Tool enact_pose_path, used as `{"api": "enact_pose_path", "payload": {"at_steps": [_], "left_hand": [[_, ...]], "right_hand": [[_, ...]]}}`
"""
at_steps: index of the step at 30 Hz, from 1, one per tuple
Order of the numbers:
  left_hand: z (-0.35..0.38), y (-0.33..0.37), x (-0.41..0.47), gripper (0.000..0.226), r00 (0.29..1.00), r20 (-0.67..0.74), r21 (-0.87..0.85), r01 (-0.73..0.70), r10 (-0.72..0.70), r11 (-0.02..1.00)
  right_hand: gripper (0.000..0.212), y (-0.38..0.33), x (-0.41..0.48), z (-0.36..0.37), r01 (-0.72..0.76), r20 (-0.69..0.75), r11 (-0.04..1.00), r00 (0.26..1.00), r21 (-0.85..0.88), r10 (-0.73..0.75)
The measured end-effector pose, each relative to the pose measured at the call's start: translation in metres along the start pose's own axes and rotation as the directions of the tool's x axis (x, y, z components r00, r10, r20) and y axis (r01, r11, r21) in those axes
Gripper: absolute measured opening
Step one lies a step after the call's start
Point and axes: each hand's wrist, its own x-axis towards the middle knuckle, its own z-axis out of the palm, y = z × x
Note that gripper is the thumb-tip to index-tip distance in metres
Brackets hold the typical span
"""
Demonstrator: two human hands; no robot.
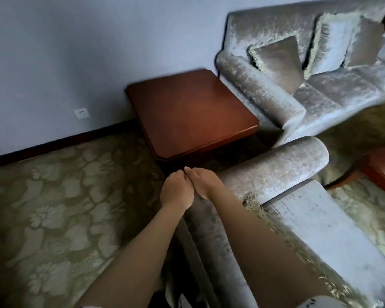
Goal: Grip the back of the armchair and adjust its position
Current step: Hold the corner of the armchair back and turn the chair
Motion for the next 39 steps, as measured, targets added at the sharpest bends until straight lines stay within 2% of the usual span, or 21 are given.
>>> {"api": "enact_pose_path", "payload": {"at_steps": [3, 6, 10, 14, 17, 22, 25, 27, 29, 31, 33, 36, 39], "left_hand": [[0.006, -0.002, -0.015, 0.029, 0.998, -0.064, -0.049, 0.011, -0.014, 0.999], [0.01, -0.009, -0.038, 0.029, 0.993, -0.118, -0.081, -0.038, 0.028, 0.996], [0.011, -0.026, -0.043, 0.029, 0.993, -0.112, -0.067, -0.057, 0.049, 0.996], [0.006, -0.03, -0.041, 0.031, 0.999, -0.03, 0.009, -0.023, 0.023, 1.0], [0.0, -0.03, -0.041, 0.028, 0.999, 0.038, 0.059, -0.017, 0.015, 0.998], [-0.025, -0.025, -0.034, 0.028, 0.971, 0.218, 0.235, -0.15, 0.099, 0.96], [-0.038, -0.015, -0.031, 0.036, 0.953, 0.286, 0.376, -0.21, 0.103, 0.903], [-0.037, 0.001, -0.035, 0.045, 0.94, 0.299, 0.474, -0.294, 0.162, 0.83], [-0.024, 0.021, -0.052, 0.049, 0.88, 0.341, 0.499, -0.467, 0.33, 0.73], [-0.008, 0.039, -0.082, 0.05, 0.756, 0.404, 0.436, -0.654, 0.514, 0.619], [0.009, 0.053, -0.117, 0.051, 0.61, 0.48, 0.367, -0.792, 0.631, 0.487], [0.033, 0.061, -0.176, 0.05, 0.391, 0.581, 0.283, -0.919, 0.713, 0.273], [0.056, 0.056, -0.237, 0.051, 0.245, 0.645, 0.176, -0.969, 0.724, 0.172]], "right_hand": [[0.047, 0.008, -0.012, 0.004, 0.055, -0.048, 0.998, 0.997, -0.012, -0.056], [0.047, 0.019, -0.026, 0.011, 0.086, -0.007, 0.996, 0.996, -0.036, -0.086], [0.049, 0.019, -0.03, 0.026, 0.098, -0.023, 0.991, 0.995, -0.088, -0.101], [0.05, 0.013, -0.031, 0.03, 0.088, -0.011, 0.994, 0.996, -0.058, -0.088], [0.049, 0.006, -0.038, 0.027, 0.071, 0.004, 0.991, 0.997, -0.113, -0.071], [0.047, -0.009, -0.059, 0.019, 0.03, -0.004, 0.993, 1.0, -0.114, -0.031], [0.053, -0.008, -0.083, 0.021, -0.008, -0.094, 0.995, 0.996, -0.096, -0.001], [0.058, 0.003, -0.107, 0.02, -0.071, -0.196, 0.997, 0.979, -0.029, 0.064], [0.058, 0.023, -0.14, 0.014, -0.156, -0.313, 0.988, 0.937, 0.018, 0.153], [0.057, 0.049, -0.179, 0.007, -0.265, -0.416, 0.963, 0.871, 0.047, 0.26], [0.054, 0.075, -0.222, 0.005, -0.367, -0.494, 0.923, 0.786, 0.113, 0.372], [0.049, 0.113, -0.287, 0.02, -0.493, -0.546, 0.846, 0.661, 0.202, 0.515], [0.048, 0.142, -0.353, 0.047, -0.58, -0.578, 0.772, 0.547, 0.26, 0.605]]}}
